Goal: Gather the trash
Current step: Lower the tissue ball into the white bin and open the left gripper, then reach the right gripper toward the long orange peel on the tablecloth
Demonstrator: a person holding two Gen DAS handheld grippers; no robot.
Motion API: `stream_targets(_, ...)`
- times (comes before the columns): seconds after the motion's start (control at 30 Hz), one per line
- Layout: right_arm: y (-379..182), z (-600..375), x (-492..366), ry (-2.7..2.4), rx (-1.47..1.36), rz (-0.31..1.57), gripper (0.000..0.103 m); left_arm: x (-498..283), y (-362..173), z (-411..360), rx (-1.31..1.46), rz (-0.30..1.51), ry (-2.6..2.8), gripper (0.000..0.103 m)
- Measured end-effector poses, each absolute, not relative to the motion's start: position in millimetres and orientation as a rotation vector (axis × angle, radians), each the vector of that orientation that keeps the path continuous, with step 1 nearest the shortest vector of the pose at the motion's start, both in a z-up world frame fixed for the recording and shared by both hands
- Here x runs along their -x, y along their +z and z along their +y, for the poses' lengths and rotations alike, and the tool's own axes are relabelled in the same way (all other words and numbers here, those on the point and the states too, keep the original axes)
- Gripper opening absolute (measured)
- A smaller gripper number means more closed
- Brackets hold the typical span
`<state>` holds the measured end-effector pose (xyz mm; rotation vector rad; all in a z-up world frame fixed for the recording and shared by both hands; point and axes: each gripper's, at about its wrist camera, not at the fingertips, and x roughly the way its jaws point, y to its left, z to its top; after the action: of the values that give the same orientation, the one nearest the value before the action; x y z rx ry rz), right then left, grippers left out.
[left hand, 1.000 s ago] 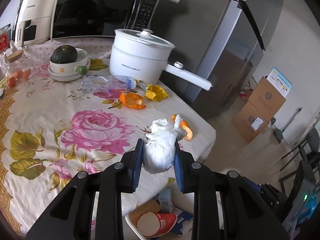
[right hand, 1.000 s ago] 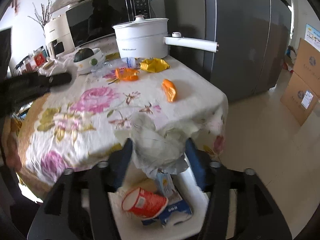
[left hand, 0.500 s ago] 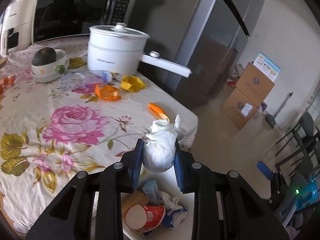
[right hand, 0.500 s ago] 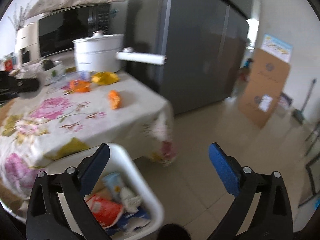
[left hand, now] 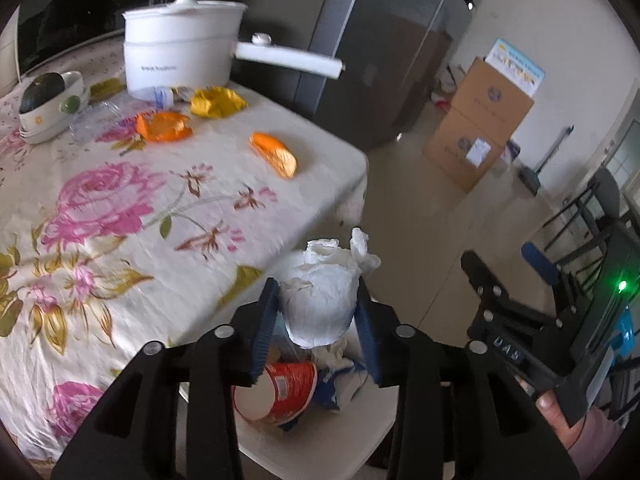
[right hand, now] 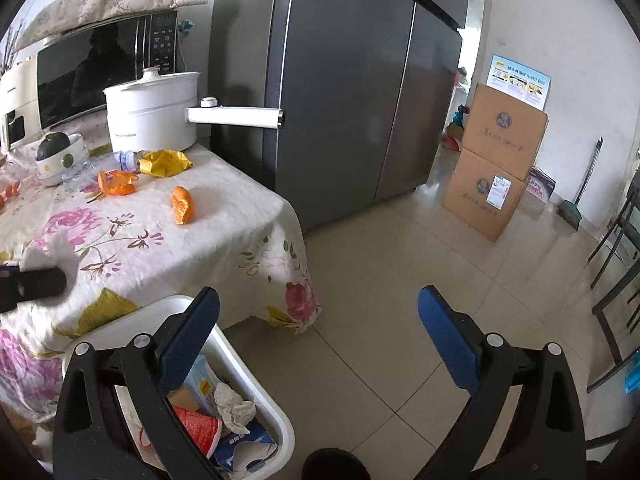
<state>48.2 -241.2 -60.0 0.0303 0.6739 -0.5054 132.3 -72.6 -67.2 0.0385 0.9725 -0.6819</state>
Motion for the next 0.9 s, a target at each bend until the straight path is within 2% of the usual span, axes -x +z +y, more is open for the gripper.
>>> stream_targets(0.07,-60,-243,-48,-0.512,-0.038,0.675,0.096,-132,-72,-75,-0.053,0.996,-0.683,0.044)
stream_targets(0.13,-61,-245,-48,-0.513,-0.048,0.681,0.096,-132,-77,-78,-0.061,1.022,-0.682,0.052)
stream_targets(0.2,-62,-246,-49,-0.514,-0.055,0.691,0.096,-132,-81,-81,-0.074,1.042,-0.689,0.055)
stream_targets(0.3,-63,-247,-50,-0.517,-0.062,0.701,0.096,-128,-86,-86,-0.107,1.059,-0.691,0.065)
stream_targets(0.67,-71,-253,-65,-0.516,-0.115,0.763,0.096,-136,-85,-79,-0.090,1.069,-0.652,0.065)
stream_targets(0.8,-70,-247,-86,-0.484,-0.093,0.801,0.096,-149,-80,-64,-0.030,1.060,-0.611,0.073)
stream_targets(0.9,-66,-238,-102,-0.464,-0.050,0.805,0.096,-161,-78,-51,0.024,1.063,-0.580,0.073)
